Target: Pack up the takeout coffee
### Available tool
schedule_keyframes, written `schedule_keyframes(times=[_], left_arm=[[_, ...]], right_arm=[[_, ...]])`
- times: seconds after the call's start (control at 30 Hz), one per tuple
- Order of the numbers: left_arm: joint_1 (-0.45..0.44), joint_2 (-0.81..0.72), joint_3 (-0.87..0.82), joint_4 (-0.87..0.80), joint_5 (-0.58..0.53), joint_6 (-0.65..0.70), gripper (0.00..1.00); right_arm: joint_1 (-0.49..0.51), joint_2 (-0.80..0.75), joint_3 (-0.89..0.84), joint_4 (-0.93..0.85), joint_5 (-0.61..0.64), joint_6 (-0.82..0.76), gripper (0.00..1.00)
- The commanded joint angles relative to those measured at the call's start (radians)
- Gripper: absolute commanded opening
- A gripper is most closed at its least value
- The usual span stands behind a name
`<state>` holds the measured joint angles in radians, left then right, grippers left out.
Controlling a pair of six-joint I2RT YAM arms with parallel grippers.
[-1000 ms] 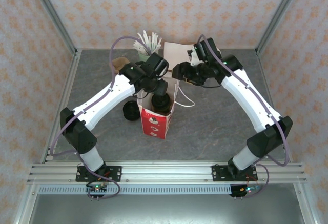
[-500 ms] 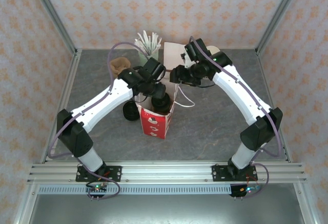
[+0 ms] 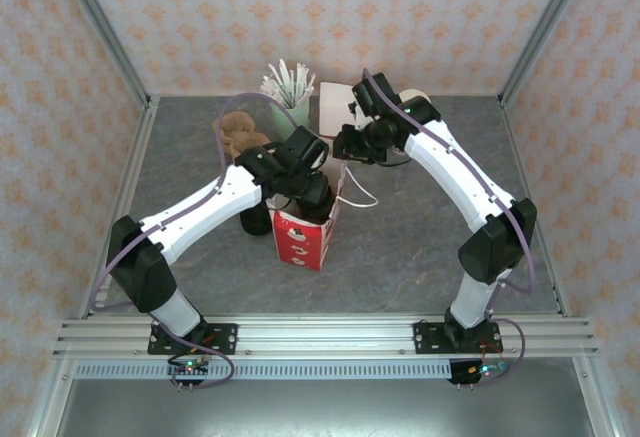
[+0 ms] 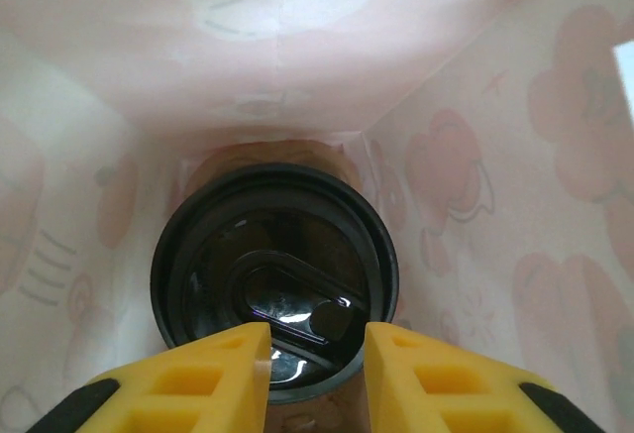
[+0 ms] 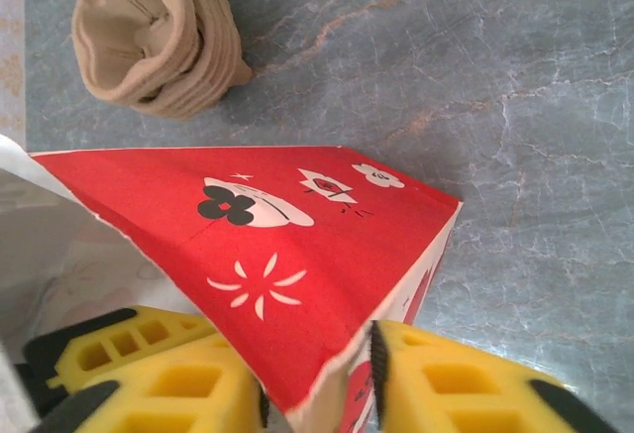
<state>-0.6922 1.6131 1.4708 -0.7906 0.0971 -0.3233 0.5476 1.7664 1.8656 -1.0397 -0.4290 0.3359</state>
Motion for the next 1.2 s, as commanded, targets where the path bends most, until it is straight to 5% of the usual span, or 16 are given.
schedule_keyframes(times=[0.0, 0.5, 1.17], left_arm=[[-0.001, 0.03, 0.016, 0.035, -0.015, 0.003, 0.28], [0.0, 0.114, 0.063, 0.077, -0.046, -0.008, 0.19], [0.003, 0.189, 0.054, 0.106, -0.003, -0.024, 0.16]], right_arm=[[0.003, 0.003, 0.03, -0.001, 0.01, 0.009, 0.25], [0.006, -0.016, -0.003, 0.017, -0.037, 0.028, 0.07], [0.017, -0.02, -0.013, 0.044, -0.092, 0.043, 0.04]])
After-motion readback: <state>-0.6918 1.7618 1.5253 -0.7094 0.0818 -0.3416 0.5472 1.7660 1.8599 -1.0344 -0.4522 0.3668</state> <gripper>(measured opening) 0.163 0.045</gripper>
